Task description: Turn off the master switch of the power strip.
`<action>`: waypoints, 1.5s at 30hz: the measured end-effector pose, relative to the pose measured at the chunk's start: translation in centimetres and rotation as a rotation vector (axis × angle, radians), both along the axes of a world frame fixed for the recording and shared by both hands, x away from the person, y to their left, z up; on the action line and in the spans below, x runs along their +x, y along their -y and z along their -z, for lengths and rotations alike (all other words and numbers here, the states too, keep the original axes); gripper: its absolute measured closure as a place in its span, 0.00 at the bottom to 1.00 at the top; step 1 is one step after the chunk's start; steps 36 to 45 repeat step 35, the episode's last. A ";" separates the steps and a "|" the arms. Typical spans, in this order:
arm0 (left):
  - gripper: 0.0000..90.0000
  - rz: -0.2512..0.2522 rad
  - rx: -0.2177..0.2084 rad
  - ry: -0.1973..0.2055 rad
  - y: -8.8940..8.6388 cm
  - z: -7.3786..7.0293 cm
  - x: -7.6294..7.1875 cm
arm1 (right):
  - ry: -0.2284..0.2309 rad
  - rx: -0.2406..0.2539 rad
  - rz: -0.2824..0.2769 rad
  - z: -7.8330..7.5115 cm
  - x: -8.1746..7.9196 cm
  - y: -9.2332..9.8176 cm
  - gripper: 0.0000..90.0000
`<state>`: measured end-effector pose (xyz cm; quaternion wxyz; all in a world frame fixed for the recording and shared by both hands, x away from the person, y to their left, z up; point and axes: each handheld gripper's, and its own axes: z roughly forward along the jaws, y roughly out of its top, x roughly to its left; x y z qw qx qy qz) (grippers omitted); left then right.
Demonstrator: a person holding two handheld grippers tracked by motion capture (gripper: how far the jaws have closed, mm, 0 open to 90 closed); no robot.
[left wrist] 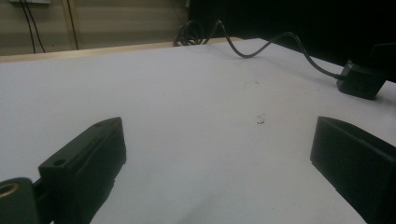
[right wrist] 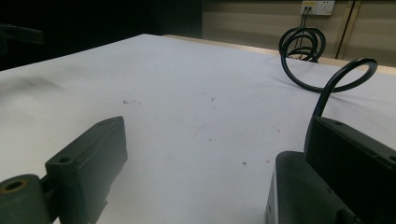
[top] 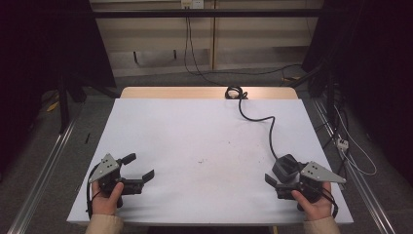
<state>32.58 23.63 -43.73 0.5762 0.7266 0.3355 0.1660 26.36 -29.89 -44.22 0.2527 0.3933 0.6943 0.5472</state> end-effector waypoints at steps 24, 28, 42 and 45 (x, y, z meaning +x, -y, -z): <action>0.04 -0.002 -0.001 0.004 0.0 -0.1 0.0 | -0.009 -0.010 -0.055 0.5 -0.1 -0.8 0.06; 0.04 -0.001 0.001 0.004 0.0 -0.1 0.0 | -0.007 -0.005 -0.057 0.5 -0.1 -0.8 0.06; 0.04 -0.003 0.003 -0.001 0.0 0.0 0.0 | -0.003 0.001 -0.056 0.4 -0.1 -0.7 0.06; 0.04 -0.003 0.003 -0.001 0.0 0.0 0.0 | -0.003 0.001 -0.056 0.4 -0.1 -0.7 0.06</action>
